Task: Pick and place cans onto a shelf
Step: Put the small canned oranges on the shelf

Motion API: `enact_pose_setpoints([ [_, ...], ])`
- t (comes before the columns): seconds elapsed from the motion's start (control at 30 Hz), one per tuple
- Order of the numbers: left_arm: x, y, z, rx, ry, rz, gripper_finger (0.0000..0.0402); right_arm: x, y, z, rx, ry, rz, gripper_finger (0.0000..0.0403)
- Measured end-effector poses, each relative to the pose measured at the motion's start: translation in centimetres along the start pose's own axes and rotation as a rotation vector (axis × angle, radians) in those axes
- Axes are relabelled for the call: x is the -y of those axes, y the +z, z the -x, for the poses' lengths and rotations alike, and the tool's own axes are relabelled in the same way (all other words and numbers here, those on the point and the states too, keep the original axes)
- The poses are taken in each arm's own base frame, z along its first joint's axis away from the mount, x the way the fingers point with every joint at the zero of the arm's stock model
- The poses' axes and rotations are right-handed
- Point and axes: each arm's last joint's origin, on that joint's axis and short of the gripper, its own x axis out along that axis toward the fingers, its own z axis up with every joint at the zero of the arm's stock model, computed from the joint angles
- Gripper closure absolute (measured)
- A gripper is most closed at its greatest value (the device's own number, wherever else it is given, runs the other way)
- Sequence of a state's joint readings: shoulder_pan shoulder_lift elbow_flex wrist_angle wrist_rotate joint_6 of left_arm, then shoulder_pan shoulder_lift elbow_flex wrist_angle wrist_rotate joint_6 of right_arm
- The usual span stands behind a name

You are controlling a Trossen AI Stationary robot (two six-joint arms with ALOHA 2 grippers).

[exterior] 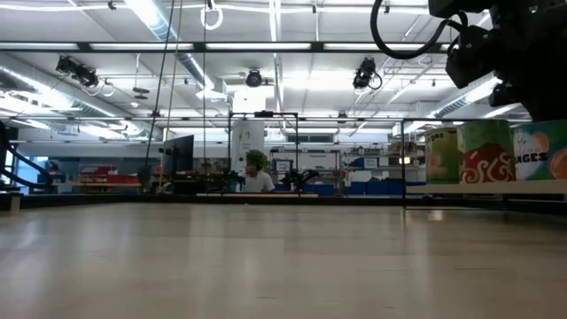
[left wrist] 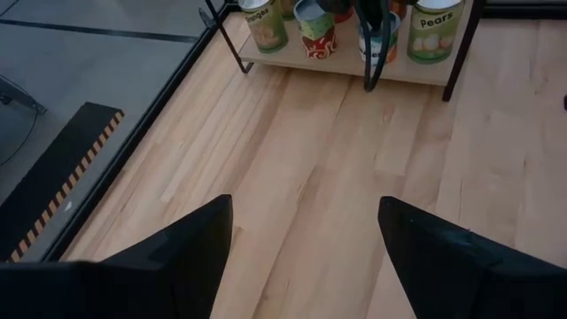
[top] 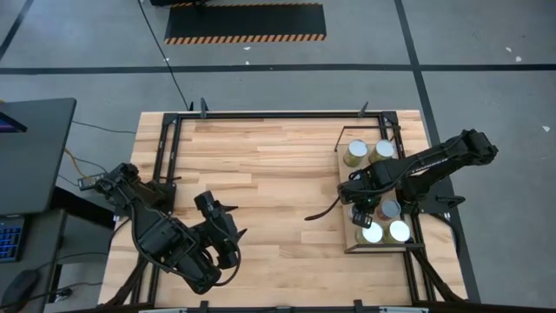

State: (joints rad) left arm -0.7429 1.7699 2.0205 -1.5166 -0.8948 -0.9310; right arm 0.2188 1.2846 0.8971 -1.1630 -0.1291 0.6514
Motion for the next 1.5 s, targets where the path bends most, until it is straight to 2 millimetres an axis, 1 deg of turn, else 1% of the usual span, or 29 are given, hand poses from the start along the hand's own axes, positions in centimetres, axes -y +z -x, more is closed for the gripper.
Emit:
enact_pose_setpoints([
  [0.1, 0.0, 0.0, 0.0, 0.001, -0.001, 0.003, 0.0114, 0.0, 0.0, 0.2, -0.002, -0.011, -0.004, 0.0395],
  [0.27, 0.1, 0.1, 0.0, 0.008, -0.007, 0.014, 0.0114, -0.1, 0.2, 0.9, 0.023, -0.03, -0.005, 0.0396],
  [0.5, 0.3, 0.2, 0.0, 0.019, -0.021, 0.036, 0.0114, -0.1, 0.3, 1.0, 0.026, -0.012, -0.012, 0.0396],
  [0.67, 0.4, 0.3, 0.0, 0.021, -0.026, 0.042, 0.0114, -0.2, 0.5, -0.2, 0.037, 0.019, -0.014, 0.0396],
  [0.73, 0.4, 0.3, 0.0, 0.02, -0.027, 0.043, 0.0114, -0.2, 0.5, -0.3, 0.034, 0.034, -0.032, 0.0396],
  [0.87, 0.4, 0.3, 0.0, 0.02, -0.027, 0.041, 0.0114, -0.1, 0.2, -0.1, 0.016, 0.058, -0.045, 0.0396],
  [1.0, 0.4, 0.3, 0.0, 0.02, -0.027, 0.041, 0.0114, 0.3, -0.4, 0.0, -0.022, 0.028, -0.079, 0.0396],
  [1.3, 0.4, 0.3, 0.0, 0.019, -0.027, 0.04, 0.0114, 0.1, 0.0, 0.0, 0.032, 0.032, -0.078, 0.0396],
  [1.5, 0.4, 0.3, 0.0, 0.019, -0.028, 0.039, 0.0114, 0.1, 0.0, 0.1, 0.034, 0.03, -0.082, 0.0396],
])
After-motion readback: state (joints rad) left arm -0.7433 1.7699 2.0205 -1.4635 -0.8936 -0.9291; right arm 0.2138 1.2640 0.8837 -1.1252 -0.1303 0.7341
